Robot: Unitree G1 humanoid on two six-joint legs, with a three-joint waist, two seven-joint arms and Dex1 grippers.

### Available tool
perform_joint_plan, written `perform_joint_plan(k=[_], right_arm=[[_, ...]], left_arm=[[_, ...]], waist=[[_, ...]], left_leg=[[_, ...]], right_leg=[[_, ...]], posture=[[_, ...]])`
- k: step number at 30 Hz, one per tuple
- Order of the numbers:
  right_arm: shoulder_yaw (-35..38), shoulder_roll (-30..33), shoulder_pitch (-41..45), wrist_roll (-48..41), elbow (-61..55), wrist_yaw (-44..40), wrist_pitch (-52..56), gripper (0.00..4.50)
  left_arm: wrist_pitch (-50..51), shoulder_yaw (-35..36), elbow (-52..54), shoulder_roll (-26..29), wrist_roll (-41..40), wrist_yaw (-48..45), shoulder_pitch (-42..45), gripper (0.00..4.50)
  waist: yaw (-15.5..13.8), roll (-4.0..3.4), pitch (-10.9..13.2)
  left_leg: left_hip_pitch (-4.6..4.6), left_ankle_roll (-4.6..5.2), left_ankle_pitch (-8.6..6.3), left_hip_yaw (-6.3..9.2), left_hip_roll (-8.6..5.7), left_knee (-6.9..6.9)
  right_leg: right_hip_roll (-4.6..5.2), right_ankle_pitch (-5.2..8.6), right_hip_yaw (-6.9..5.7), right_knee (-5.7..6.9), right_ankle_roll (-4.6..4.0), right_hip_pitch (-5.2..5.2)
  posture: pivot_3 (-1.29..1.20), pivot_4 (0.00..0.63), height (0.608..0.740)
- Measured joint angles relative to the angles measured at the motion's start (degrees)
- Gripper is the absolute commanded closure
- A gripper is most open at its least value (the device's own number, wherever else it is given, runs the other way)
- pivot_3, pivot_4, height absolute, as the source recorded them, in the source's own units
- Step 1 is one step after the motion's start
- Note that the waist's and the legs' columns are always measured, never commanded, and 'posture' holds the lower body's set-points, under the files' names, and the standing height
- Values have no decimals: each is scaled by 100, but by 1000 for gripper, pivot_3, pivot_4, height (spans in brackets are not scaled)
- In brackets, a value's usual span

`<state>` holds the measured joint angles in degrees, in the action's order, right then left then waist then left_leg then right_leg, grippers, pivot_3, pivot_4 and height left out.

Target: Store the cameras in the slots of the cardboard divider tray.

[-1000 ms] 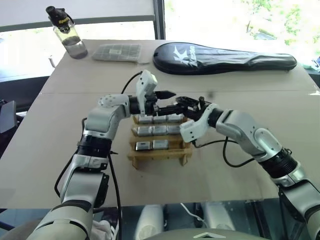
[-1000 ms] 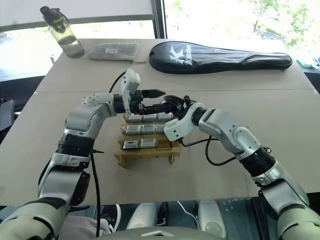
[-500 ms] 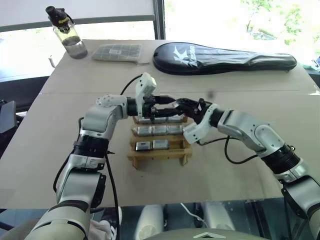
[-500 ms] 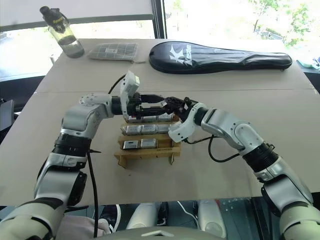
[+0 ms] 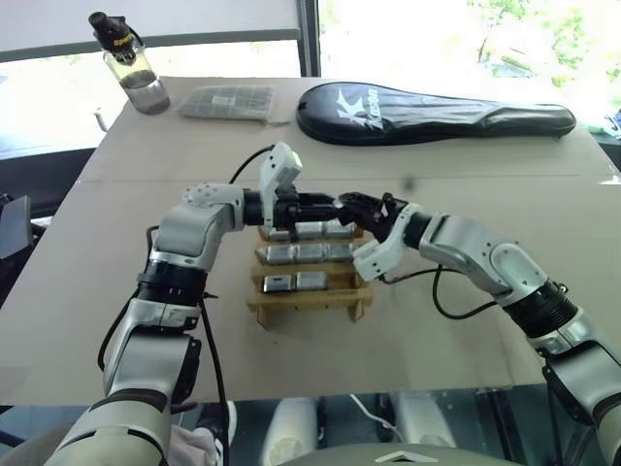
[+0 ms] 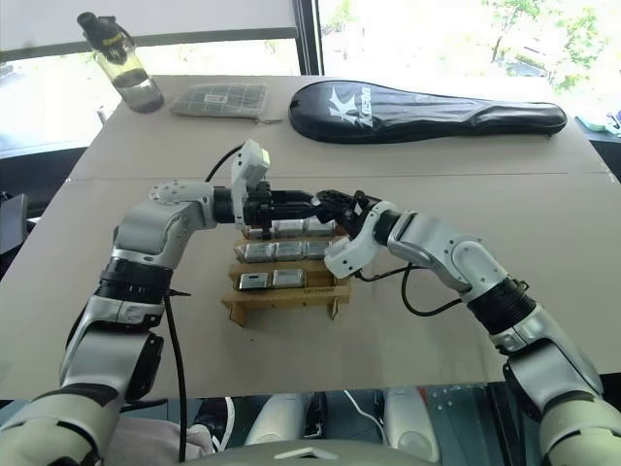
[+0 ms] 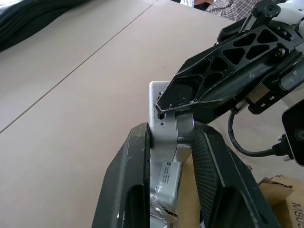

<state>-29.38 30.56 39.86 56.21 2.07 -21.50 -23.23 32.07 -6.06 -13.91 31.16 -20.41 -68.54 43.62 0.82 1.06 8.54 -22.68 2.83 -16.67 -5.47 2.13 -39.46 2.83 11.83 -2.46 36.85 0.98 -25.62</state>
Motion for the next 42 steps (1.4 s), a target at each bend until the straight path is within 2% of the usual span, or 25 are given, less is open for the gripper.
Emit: perform_joint_plan(k=[2,9,14,18,20,22,24,27,32,42], right_arm=[[127,-31,-34,-253,-39,-57,90,50],[975,-123,-800,-1994,-692,-1275,1216,50],[2019,261,-1687,-3688,-1670,-2359,2443,50],[3194,628,-3005,-5953,-2484,-3453,4090,50],[4303,425,-3544,-7734,-2776,-3720,4989,50],[5171,644,-4237,-8889,-2892,-4207,5424,50],[5505,917,-4792,-9432,-2896,-4644,5631,50],[5699,1145,-5318,-9848,-2838,-5297,5557,50],[5828,1213,-5459,-10135,-2525,-5839,5176,50],[5984,1397,-5410,-10344,-2092,-6204,4680,50]], left_arm=[[-36,-93,-1,-7,9,-62,-5,3848],[-170,-123,101,95,6,-212,-8,3848],[-61,-105,658,265,-143,-347,-10,3848],[3,-95,1293,371,-233,-359,-170,3848],[86,-225,1738,553,-229,-410,-383,3848],[172,-390,1995,831,-178,-488,-577,3848],[204,-444,2015,935,-104,-471,-667,3848],[222,-540,2237,904,-93,-324,-789,3848],[244,-662,2507,793,6,-26,-1018,3848],[97,-809,2742,770,231,355,-1264,3848]], waist=[[-3,0,0],[-13,0,0],[-60,1,-1],[-114,1,0],[-112,1,0],[-151,1,1],[-161,1,3],[-156,4,3],[-158,5,1],[-168,7,1]], left_leg=[[0,0,0,0,0,0],[-1,0,0,3,0,0],[-3,1,-1,39,-1,0],[6,4,-2,43,-2,2],[18,4,-2,46,0,4],[55,8,-5,51,1,17],[91,40,-23,52,2,19],[99,43,-24,45,1,12],[104,43,-23,48,1,9],[95,42,-22,55,-2,8]], right_leg=[[0,0,0,0,0,0],[1,0,-1,-2,0,3],[2,0,-3,-3,0,6],[-1,-1,3,-3,0,13],[-4,-1,5,-1,-1,23],[-7,1,2,-10,-2,57],[-6,4,2,-13,-2,93],[-5,23,17,-14,6,101],[-7,14,25,-9,16,104],[-5,5,25,-19,1,104]], posture=[[0,150,740],[0,150,740],[0,150,740],[0,150,740],[0,150,740],[0,150,740],[0,150,740],[0,150,740],[0,150,740],[0,150,740]])
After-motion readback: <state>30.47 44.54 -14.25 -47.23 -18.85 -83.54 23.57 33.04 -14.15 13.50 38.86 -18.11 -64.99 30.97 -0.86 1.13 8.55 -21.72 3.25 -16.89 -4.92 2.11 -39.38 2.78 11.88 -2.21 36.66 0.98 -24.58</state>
